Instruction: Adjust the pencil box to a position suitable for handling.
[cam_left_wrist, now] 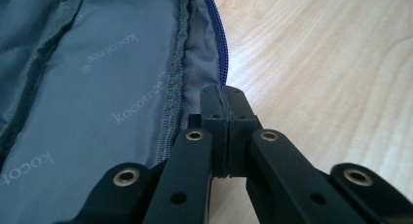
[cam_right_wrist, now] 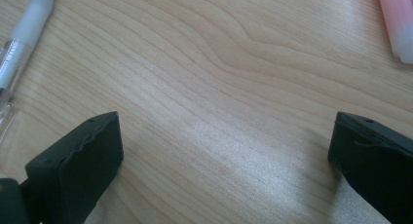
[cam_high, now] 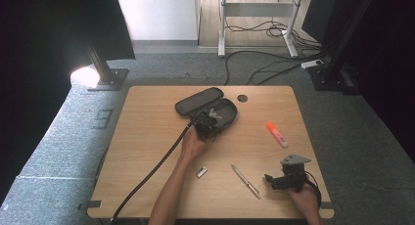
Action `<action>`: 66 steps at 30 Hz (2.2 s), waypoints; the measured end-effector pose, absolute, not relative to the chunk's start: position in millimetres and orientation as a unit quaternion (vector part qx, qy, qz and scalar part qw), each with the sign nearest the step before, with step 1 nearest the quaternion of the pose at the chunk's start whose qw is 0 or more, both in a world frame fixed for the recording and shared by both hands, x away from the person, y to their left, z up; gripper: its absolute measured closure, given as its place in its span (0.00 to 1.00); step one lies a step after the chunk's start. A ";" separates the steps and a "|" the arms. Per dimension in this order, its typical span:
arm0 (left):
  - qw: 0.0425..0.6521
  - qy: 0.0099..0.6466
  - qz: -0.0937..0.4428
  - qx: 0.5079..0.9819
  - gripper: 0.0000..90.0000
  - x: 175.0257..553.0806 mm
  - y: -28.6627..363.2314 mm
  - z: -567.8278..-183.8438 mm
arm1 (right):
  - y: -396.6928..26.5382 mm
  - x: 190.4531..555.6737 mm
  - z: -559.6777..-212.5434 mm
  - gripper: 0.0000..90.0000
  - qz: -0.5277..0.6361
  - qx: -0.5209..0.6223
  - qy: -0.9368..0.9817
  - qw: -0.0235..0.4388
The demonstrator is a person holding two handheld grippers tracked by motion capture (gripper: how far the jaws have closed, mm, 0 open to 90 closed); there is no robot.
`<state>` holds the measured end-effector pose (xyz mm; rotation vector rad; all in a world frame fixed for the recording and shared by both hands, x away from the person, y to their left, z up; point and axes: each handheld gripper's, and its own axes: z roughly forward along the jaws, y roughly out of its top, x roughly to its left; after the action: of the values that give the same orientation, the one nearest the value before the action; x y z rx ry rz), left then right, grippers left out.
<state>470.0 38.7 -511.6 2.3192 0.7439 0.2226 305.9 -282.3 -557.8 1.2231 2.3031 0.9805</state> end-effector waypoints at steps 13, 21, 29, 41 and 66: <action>0.351 0.278 0.060 0.892 0.99 449.7 34.6 -512.8 | -282.3 305.9 -557.8 0.00 0.346 0.432 0.814 0.177; 0.363 0.275 0.049 0.889 0.99 437.2 32.0 -511.8 | -282.3 305.9 -557.8 0.00 0.346 0.432 0.814 0.177; 0.365 0.264 0.043 0.892 0.98 422.7 25.2 -512.5 | -282.3 305.9 -557.8 0.00 0.346 0.432 0.814 0.177; 0.371 0.246 0.037 0.895 0.98 402.6 16.4 -511.0 | -282.2 305.9 -557.9 0.00 0.347 0.432 0.813 0.178; 0.376 0.216 0.014 0.901 0.98 367.3 -1.3 -513.2 | -282.2 305.9 -557.8 0.00 0.346 0.433 0.813 0.177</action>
<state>367.3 -1.3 -513.2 2.3047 0.5520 0.0349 305.9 -282.2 -557.8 1.2244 2.3021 0.9801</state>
